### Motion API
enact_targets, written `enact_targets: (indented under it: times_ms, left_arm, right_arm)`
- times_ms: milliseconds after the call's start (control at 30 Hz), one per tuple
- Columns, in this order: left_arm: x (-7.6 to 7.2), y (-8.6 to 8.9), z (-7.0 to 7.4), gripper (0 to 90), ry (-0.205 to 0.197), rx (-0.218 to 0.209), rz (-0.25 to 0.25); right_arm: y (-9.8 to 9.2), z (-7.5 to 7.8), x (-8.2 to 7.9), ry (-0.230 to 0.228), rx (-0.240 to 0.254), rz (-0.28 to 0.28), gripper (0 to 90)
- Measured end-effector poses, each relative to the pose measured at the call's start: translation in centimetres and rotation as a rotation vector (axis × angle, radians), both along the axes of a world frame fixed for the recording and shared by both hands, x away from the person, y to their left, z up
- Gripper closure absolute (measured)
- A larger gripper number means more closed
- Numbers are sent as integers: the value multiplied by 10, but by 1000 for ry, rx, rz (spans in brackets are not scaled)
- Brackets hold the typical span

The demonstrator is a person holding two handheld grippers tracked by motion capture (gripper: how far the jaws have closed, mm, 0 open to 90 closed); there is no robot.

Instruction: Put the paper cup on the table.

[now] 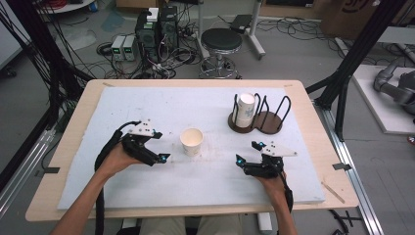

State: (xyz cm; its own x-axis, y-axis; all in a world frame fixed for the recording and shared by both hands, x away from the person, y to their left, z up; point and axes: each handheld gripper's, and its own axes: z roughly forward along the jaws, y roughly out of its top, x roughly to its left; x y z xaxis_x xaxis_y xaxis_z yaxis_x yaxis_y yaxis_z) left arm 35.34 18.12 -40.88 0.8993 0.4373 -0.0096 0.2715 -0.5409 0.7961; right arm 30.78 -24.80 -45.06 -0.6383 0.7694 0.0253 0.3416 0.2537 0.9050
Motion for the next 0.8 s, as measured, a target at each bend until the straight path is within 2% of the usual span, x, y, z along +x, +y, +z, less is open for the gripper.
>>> enact_targets:
  times_ms: [33,100,133,167,267,367,600,633,800]
  left_arm:
    - [-1,4,-1,142,-2,2,6]
    - [-3,11,-3,142,-2,-25,25]
    - [-3,11,-3,142,-2,-25,25]
    - [-5,18,-5,142,-5,-53,42]
    - [-10,24,-8,142,-8,-63,57]
    - [-16,31,-9,142,-16,-97,78]
    - [-27,45,-15,142,-42,-129,118]
    - [-29,51,-18,142,-44,-159,138]
    - [-36,62,-27,143,-58,-196,185]
  right_arm:
    - [0,0,0,1,1,-1,184]
    - [0,0,0,3,2,-6,183]
    - [0,0,-1,0,1,-6,183]
    - [0,0,-1,-5,0,-5,184]
    - [1,0,-1,-5,-1,-6,184]
    - [0,0,-1,-9,0,-7,184]
    - [0,0,-3,-24,0,-4,184]
    - [0,0,-3,-20,3,-5,184]
    - [0,0,-3,-16,0,-4,183]
